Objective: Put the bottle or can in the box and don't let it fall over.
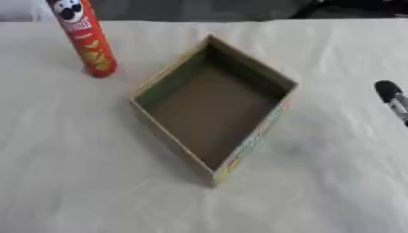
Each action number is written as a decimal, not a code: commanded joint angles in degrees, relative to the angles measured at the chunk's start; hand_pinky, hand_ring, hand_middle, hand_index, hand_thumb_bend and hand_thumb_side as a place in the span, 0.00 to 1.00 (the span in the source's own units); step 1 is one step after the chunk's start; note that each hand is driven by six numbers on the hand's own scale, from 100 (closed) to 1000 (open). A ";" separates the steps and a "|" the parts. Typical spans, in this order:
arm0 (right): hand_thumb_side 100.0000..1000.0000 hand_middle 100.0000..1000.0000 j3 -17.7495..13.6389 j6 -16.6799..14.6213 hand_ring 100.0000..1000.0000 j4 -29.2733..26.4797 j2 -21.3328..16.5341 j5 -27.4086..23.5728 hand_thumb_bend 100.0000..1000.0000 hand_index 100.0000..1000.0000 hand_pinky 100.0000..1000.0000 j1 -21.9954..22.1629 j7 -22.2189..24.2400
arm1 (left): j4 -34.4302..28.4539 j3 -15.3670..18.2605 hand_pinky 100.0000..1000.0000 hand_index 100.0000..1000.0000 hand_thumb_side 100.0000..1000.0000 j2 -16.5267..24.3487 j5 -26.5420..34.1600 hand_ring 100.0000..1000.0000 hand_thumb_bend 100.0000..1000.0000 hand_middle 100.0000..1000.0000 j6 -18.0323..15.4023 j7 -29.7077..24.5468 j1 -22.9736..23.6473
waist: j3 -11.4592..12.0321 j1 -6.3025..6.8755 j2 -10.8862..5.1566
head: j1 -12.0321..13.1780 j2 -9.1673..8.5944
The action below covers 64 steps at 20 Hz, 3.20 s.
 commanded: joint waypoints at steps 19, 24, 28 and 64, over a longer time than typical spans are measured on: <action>0.00 0.93 0.30 0.29 0.78 -1.39 -1.74 -0.16 0.52 0.83 0.81 -0.76 1.05 | 11.87 -6.60 1.00 0.83 0.20 4.31 -6.37 0.78 0.59 0.58 3.11 -10.87 -12.70 | -1.10 0.44 -0.86 | 0.91 -0.56; 0.00 0.93 0.42 0.37 0.78 -1.39 -1.68 -0.13 0.51 0.83 0.82 -0.87 1.21 | 15.44 -7.73 1.00 0.81 0.21 4.11 -6.81 0.78 0.60 0.57 3.16 -11.45 -15.56 | -1.30 0.40 -0.70 | 0.98 -0.99; 0.00 0.93 0.58 0.41 0.78 -1.39 -1.67 -0.17 0.51 0.83 0.82 -1.03 1.39 | 17.48 -8.72 1.00 0.81 0.21 3.64 -7.15 0.78 0.59 0.57 3.04 -12.34 -17.87 | -1.52 0.30 -0.65 | 1.08 -1.41; 0.00 0.93 1.50 0.41 0.77 -1.39 -1.53 -0.78 0.50 0.83 0.82 -2.94 2.54 | 24.87 -12.33 1.00 0.79 0.22 -0.42 -13.17 0.83 0.62 0.60 -1.14 -13.14 -30.98 | -3.61 -0.13 0.72 | 3.20 -2.97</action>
